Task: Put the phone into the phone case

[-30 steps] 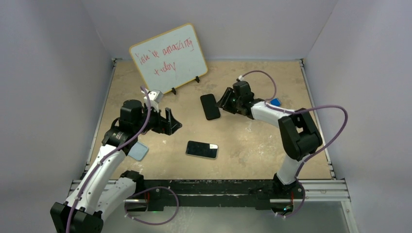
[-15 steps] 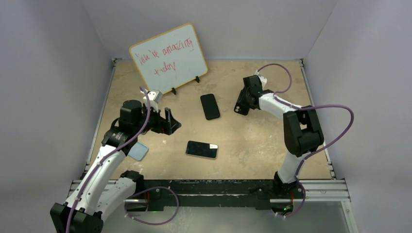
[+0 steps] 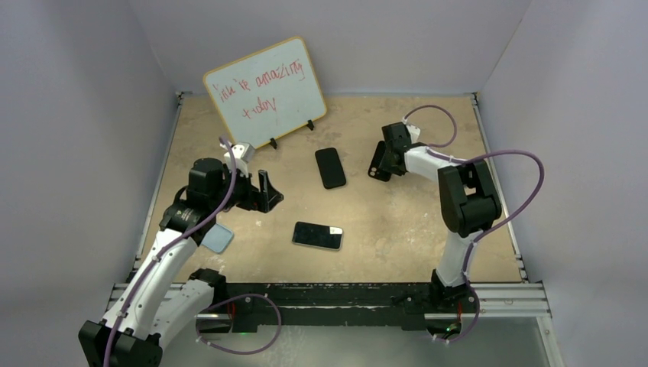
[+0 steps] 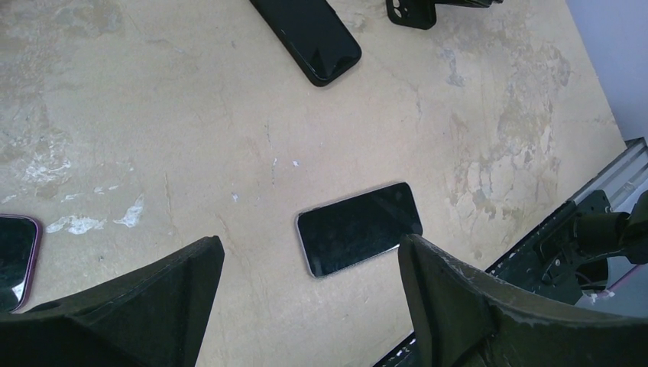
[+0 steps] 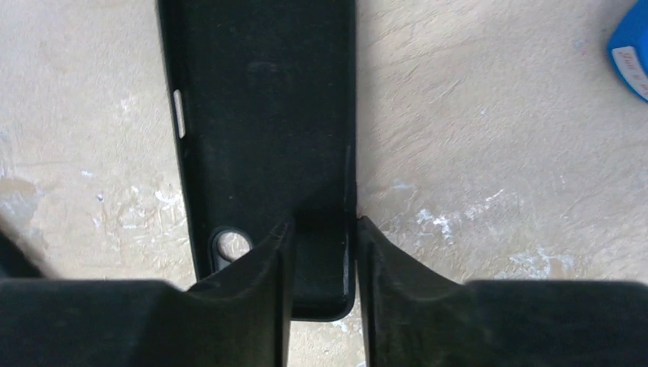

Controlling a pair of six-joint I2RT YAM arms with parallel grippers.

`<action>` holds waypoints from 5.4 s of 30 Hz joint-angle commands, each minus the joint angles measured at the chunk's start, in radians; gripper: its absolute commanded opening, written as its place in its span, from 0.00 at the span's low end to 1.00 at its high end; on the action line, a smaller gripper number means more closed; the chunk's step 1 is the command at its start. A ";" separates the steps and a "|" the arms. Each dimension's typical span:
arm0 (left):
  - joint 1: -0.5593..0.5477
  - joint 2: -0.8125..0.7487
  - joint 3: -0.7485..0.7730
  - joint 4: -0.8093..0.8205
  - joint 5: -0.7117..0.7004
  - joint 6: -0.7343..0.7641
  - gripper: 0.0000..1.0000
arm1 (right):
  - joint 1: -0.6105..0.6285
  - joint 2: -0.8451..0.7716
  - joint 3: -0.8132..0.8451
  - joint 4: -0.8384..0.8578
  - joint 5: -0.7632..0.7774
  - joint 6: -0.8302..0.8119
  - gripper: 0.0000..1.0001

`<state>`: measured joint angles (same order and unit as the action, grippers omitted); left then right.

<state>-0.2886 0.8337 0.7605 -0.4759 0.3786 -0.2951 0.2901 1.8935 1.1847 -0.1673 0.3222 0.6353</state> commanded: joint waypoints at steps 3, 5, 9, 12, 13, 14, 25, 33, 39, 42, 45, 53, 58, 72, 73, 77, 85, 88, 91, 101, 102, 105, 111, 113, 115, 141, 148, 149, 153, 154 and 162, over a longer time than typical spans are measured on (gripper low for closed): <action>0.003 -0.018 0.010 0.008 -0.036 -0.001 0.89 | -0.004 0.014 -0.012 -0.027 0.013 -0.049 0.16; 0.002 -0.005 0.014 -0.001 -0.053 -0.002 0.89 | -0.003 -0.024 -0.034 -0.039 0.009 -0.061 0.05; 0.003 0.011 0.028 -0.016 -0.063 0.002 0.90 | -0.003 -0.117 -0.105 -0.047 0.003 -0.098 0.00; 0.003 -0.009 0.026 -0.021 -0.083 -0.005 0.90 | 0.002 -0.195 -0.189 -0.046 -0.049 -0.117 0.00; 0.003 -0.017 0.024 -0.021 -0.091 -0.008 0.90 | 0.010 -0.222 -0.214 -0.046 -0.061 -0.124 0.00; 0.003 -0.024 0.022 -0.019 -0.102 -0.011 0.91 | 0.020 -0.250 -0.238 -0.046 -0.075 -0.128 0.00; 0.002 -0.019 0.041 -0.047 -0.117 -0.031 0.91 | 0.276 -0.392 -0.362 -0.166 -0.100 -0.084 0.00; 0.003 -0.021 0.026 -0.028 -0.042 -0.110 0.90 | 0.377 -0.502 -0.463 -0.196 -0.105 -0.024 0.00; 0.003 -0.010 -0.024 -0.017 -0.019 -0.184 0.90 | 0.407 -0.564 -0.466 -0.208 -0.086 -0.001 0.28; 0.003 -0.010 -0.059 0.009 0.015 -0.227 0.90 | 0.417 -0.604 -0.431 -0.235 -0.083 0.004 0.40; 0.002 0.004 -0.091 0.031 0.047 -0.261 0.90 | 0.424 -0.661 -0.409 -0.220 -0.135 -0.018 0.51; 0.003 -0.024 -0.022 -0.053 -0.014 -0.236 0.90 | 0.495 -0.684 -0.385 -0.032 -0.314 -0.229 0.91; 0.003 -0.077 0.060 -0.155 -0.137 -0.188 0.92 | 0.547 -0.571 -0.316 0.000 -0.350 -0.340 0.99; 0.003 -0.068 -0.153 -0.038 0.031 -0.357 0.79 | 0.577 -0.254 -0.196 0.019 -0.505 -0.437 0.94; 0.003 -0.065 -0.193 -0.002 0.047 -0.393 0.77 | 0.577 -0.245 -0.201 0.032 -0.522 -0.424 0.93; 0.002 -0.016 -0.340 0.190 0.145 -0.491 0.69 | 0.577 -0.246 -0.245 0.093 -0.599 -0.364 0.92; -0.003 0.025 -0.487 0.323 0.178 -0.548 0.66 | 0.577 -0.258 -0.303 0.140 -0.664 -0.322 0.91; -0.003 0.023 -0.544 0.404 0.182 -0.584 0.66 | 0.577 -0.268 -0.328 0.164 -0.720 -0.282 0.91; -0.003 0.072 -0.583 0.501 0.188 -0.610 0.65 | 0.577 -0.285 -0.375 0.216 -0.795 -0.235 0.90; -0.014 0.211 -0.628 0.698 0.216 -0.665 0.61 | 0.576 -0.332 -0.540 0.475 -0.800 0.086 0.85; -0.015 0.219 -0.629 0.702 0.215 -0.664 0.60 | 0.577 -0.328 -0.555 0.506 -0.779 0.128 0.85; -0.017 0.238 -0.633 0.697 0.207 -0.651 0.60 | 0.577 -0.298 -0.593 0.633 -0.768 0.240 0.84; -0.018 0.281 -0.655 0.728 0.200 -0.639 0.54 | 0.578 -0.268 -0.640 0.805 -0.772 0.360 0.81; -0.018 0.300 -0.656 0.745 0.210 -0.638 0.52 | 0.578 -0.272 -0.640 0.834 -0.776 0.374 0.81; -0.019 0.317 -0.655 0.763 0.222 -0.635 0.49 | 0.578 -0.272 -0.637 0.867 -0.788 0.386 0.81; -0.035 0.322 -0.642 0.662 0.198 -0.605 0.43 | 0.639 -0.245 -0.569 0.637 -0.581 0.299 0.83; -0.045 0.385 -0.659 0.750 0.205 -0.623 0.27 | 0.693 -0.186 -0.582 0.831 -0.597 0.414 0.83; -0.047 0.386 -0.664 0.763 0.205 -0.629 0.25 | 0.693 -0.177 -0.604 0.935 -0.630 0.444 0.82; -0.049 0.383 -0.664 0.768 0.212 -0.633 0.19 | 0.692 -0.136 -0.672 1.320 -0.712 0.592 0.79; -0.049 0.382 -0.664 0.765 0.212 -0.633 0.19 | 0.693 -0.133 -0.677 1.372 -0.713 0.606 0.79; -0.066 0.298 -0.668 0.748 0.209 -0.681 0.24 | 0.692 -0.095 -0.675 1.546 -0.736 0.674 0.77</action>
<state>-0.3141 1.1503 0.1093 0.2813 0.5964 -0.9668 0.9218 1.7710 0.4728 1.0409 -0.2771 1.1748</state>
